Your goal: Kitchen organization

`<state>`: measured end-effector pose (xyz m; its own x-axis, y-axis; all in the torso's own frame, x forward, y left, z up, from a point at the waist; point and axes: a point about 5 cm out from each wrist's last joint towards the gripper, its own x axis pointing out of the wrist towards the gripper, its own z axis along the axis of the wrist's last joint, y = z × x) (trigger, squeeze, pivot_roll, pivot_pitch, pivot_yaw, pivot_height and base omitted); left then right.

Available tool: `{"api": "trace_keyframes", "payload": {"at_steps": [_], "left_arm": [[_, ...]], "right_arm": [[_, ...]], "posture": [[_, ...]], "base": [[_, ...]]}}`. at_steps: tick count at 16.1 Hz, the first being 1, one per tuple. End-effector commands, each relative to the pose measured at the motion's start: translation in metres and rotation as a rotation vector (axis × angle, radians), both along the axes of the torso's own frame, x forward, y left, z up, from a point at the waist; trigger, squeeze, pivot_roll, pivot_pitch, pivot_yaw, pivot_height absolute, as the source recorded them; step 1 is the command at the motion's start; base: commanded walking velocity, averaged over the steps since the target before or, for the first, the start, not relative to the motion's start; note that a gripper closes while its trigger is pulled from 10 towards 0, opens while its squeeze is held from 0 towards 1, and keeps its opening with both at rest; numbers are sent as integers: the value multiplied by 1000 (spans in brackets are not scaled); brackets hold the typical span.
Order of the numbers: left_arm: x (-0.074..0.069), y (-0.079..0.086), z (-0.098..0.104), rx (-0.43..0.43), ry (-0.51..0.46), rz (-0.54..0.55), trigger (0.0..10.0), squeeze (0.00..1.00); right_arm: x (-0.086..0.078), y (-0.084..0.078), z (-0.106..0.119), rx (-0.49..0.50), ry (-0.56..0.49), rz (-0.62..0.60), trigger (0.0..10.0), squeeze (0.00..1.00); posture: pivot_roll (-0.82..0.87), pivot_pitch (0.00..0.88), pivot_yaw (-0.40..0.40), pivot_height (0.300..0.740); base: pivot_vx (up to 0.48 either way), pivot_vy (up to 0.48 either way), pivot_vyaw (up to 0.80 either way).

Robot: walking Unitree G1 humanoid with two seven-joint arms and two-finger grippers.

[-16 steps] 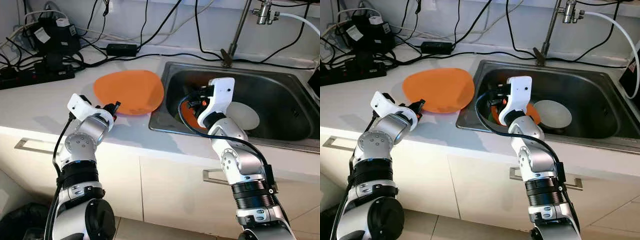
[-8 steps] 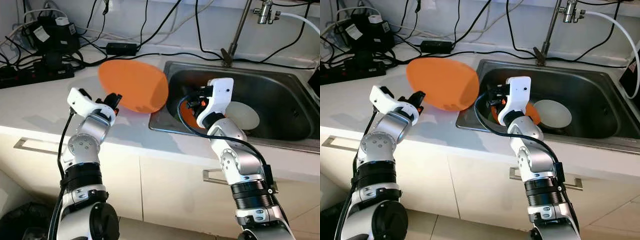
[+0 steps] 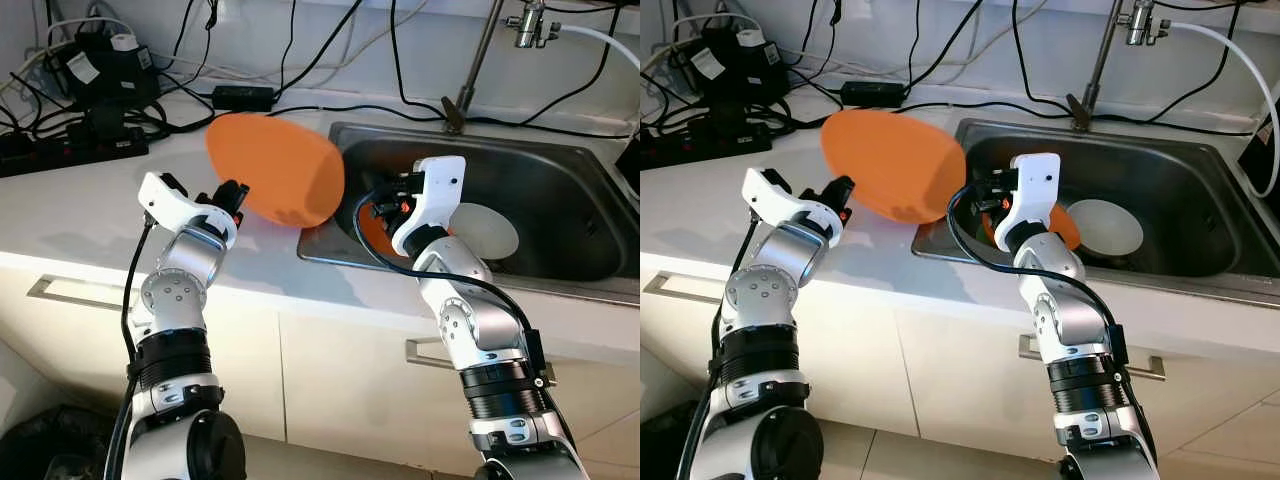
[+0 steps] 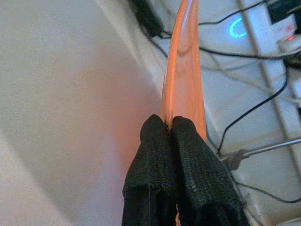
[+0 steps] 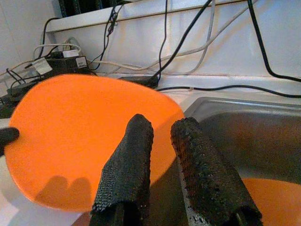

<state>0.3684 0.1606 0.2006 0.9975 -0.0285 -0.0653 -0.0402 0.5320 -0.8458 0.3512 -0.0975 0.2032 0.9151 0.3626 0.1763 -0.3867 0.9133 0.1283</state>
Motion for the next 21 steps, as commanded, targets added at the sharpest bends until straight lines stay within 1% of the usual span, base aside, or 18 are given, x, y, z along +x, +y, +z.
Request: {"api": "trace_keyframes", "payload": {"at_steps": [1, 3, 4, 5, 6, 7, 9, 10, 11, 12, 16, 17, 18, 19, 20, 21], "left_arm": [[-2, 1, 20, -17, -109, 6, 10000, 0], [-2, 3, 23, -35, -133, 13, 10000, 0], [0, 5, 25, -39, -144, 13, 9216, 0], [0, 6, 26, -37, -148, 12, 9216, 0], [0, 7, 26, -34, -150, 14, 980, 0], [1, 8, 26, -35, -164, 16, 0, 0], [0, 8, 27, -34, -178, 16, 0, 0], [0, 7, 27, -27, -186, 8, 4745, 0], [-1, 6, 27, -26, -190, 3, 4745, 0], [-2, 3, 27, -6, -193, -7, 10000, 0], [-7, -3, 27, -2, -200, -21, 10000, 0], [-7, -4, 26, -1, -199, -25, 10000, 0], [-7, -5, 26, 0, -200, -32, 10000, 0], [-7, -5, 26, 0, -201, -35, 10000, 0], [-7, -5, 26, 1, -201, -38, 10000, 0], [-6, -5, 26, 2, -204, -41, 10000, 0]], "right_arm": [[1, -1, 3, 1, -7, -6, 10000, 0], [1, -1, 3, 1, -7, -7, 10000, 0], [1, -1, 3, 2, -7, -8, 10000, 0], [1, -1, 3, 2, -8, -8, 10000, 0], [1, -1, 3, 2, -7, -8, 10000, 0], [1, -1, 3, 3, -7, -8, 10000, 0], [1, 0, 2, 4, -8, -6, 10000, 0], [1, 0, 3, 6, -8, -5, 10000, 0], [1, 1, 3, 6, -9, -5, 10000, 0], [1, 2, 3, 7, -9, -3, 10000, 0], [1, 2, 2, 8, -12, -2, 10000, 0], [2, 0, 3, 12, -15, -7, 10000, 698], [3, -1, 4, 19, -17, -12, 10000, 1000], [3, -2, 5, 17, -19, -14, 10000, 1000], [3, -3, 5, 13, -20, -18, 10000, 306], [4, -3, 4, 13, -14, -24, 10000, 0]], "posture": [[29, 17, -9, 740], [30, 18, -9, 740], [29, 17, -9, 740], [29, 17, -9, 740], [30, 15, -9, 740], [29, 14, -8, 740], [29, 7, -5, 740], [29, 3, -2, 740], [29, 3, -2, 740], [30, 0, 1, 740], [28, 0, 5, 740], [28, 0, 7, 740], [27, 0, 11, 740], [27, 0, 11, 740], [27, 0, 11, 740], [31, 0, 16, 740]], "base": [[0, 0, 0], [0, 0, 0], [0, 0, 0], [0, 0, 0], [0, 0, 0], [0, 0, 0], [0, 0, 0], [0, 0, 0], [0, 0, 0], [0, 0, 0], [0, 0, 0], [0, 0, 0], [0, 0, 0], [0, 0, 0], [0, 0, 0], [0, 0, 0]]}}
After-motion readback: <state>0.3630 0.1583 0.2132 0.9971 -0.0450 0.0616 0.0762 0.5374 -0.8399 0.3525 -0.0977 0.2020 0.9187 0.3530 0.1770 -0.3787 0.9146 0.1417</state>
